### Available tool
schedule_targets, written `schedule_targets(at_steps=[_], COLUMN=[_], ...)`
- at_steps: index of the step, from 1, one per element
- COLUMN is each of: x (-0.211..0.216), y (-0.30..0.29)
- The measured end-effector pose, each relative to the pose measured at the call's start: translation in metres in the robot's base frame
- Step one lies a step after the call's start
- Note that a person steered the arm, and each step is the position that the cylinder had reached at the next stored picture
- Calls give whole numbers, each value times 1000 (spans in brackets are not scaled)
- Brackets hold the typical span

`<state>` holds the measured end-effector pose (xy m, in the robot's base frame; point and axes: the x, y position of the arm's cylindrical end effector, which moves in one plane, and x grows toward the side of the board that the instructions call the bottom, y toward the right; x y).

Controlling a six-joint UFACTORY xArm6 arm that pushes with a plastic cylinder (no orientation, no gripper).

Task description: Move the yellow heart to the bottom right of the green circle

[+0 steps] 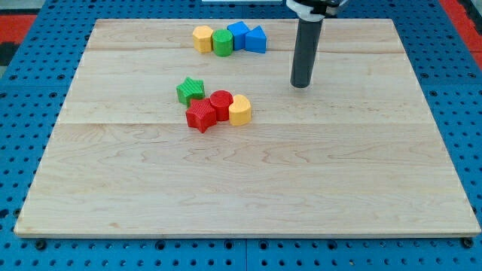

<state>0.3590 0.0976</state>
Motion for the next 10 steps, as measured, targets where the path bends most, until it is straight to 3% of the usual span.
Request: schedule_targets(at_steps=[3,4,5,7,8,9,10], x=[27,1,4,55,68,110,151], y=[27,-3,-44,-102,-71,-52,-85])
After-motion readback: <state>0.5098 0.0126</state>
